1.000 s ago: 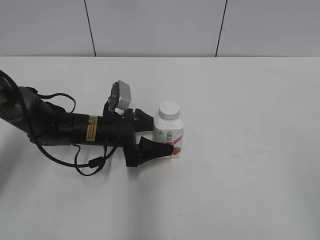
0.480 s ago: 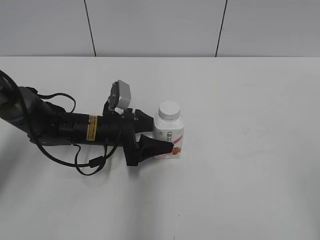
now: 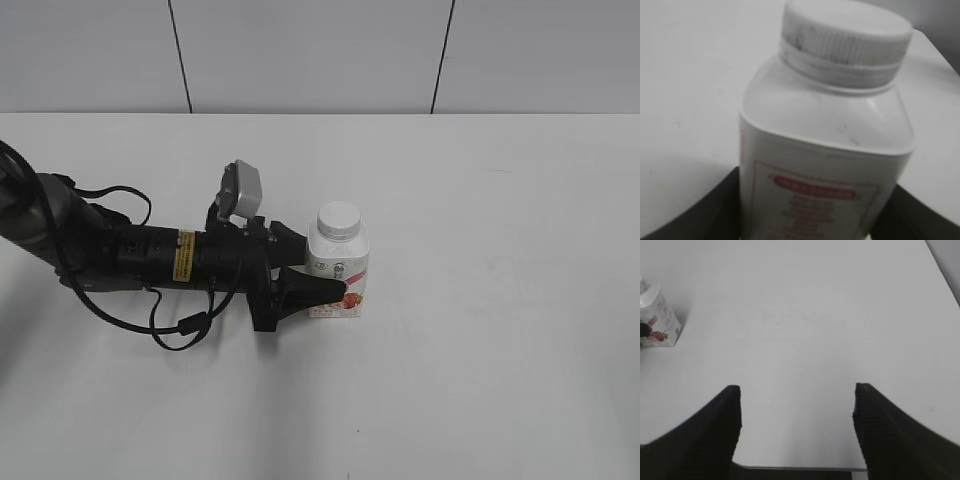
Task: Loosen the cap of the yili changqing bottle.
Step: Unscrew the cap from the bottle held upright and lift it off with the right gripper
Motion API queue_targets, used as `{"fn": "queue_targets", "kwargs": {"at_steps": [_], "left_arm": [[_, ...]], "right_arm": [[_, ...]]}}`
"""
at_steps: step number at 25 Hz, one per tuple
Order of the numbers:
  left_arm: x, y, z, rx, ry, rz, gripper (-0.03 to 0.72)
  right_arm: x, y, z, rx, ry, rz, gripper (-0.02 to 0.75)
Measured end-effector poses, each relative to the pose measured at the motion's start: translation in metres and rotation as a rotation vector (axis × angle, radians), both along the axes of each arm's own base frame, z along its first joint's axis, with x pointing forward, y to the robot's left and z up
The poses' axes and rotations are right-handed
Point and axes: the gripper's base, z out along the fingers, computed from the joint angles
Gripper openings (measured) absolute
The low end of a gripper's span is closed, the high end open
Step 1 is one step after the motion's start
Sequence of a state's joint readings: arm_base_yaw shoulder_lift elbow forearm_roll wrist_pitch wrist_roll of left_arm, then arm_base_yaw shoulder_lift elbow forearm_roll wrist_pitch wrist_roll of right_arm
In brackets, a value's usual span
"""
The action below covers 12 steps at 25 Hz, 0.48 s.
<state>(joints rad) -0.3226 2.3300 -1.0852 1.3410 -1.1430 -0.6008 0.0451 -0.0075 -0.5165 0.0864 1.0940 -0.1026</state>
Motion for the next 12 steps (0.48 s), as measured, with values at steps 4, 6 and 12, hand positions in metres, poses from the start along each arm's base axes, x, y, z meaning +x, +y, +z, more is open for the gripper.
{"fn": "queue_targets", "kwargs": {"at_steps": [4, 6, 12], "left_arm": [[0.0, 0.0, 0.0, 0.0, 0.0, 0.0, 0.428], [0.0, 0.0, 0.0, 0.0, 0.0, 0.0, 0.428], [0.0, 0.0, 0.0, -0.001, 0.0, 0.001, 0.426]], "right_arm": [[0.011, 0.001, 0.002, 0.03, 0.078, -0.014, 0.552], [0.023, 0.002, 0.003, 0.035, 0.172, -0.013, 0.552], [0.059, 0.009, 0.01, 0.077, 0.402, 0.01, 0.552]]}}
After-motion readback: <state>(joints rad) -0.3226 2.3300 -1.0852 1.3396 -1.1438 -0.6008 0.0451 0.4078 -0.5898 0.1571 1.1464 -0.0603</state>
